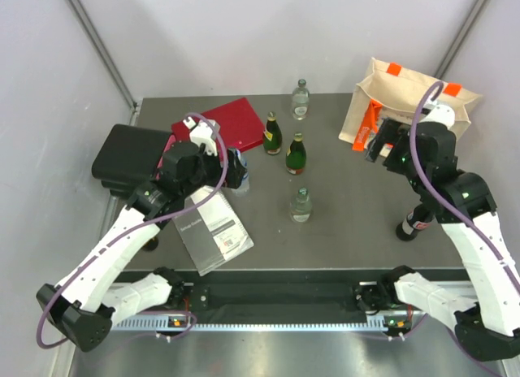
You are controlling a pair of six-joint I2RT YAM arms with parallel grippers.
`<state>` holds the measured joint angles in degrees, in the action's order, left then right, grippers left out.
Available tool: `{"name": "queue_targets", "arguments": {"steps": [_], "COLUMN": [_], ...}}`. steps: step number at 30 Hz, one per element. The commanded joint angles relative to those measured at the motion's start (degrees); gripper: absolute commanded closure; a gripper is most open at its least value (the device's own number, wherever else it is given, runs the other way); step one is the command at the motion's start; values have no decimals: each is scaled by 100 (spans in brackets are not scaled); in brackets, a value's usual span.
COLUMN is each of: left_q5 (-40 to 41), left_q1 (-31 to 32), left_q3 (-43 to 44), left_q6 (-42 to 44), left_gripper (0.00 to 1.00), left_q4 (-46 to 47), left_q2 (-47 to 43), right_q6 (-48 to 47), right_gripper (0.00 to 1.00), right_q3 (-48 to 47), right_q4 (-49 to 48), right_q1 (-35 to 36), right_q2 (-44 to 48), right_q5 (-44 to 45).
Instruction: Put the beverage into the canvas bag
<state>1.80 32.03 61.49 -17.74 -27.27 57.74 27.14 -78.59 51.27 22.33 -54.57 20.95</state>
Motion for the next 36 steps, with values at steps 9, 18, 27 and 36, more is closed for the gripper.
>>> {"name": "queue_targets", "arguments": {"steps": [9,18,27,36], "left_q5": [180,4,-66,-48], "left_q1": [5,5,14,14], "left_q3": [-726,-911,-964,-937], "left_q6": [148,104,95,121], "left_gripper": [2,2,2,2], "left_q4": [582,775,767,767], "left_q2": [-482,-772,-773,-649], "right_q6": [1249,1461,1259,592], "right_gripper": [1,3,24,41], "right_q3": [-290,783,1529,1979], "right_q4": [2326,2221,1528,552], "right_q1": [-536,-1143,-1406,-1626], "right_q2": [-318,174,569,710], "right_q5": [3003,2748,2713,2405]}}
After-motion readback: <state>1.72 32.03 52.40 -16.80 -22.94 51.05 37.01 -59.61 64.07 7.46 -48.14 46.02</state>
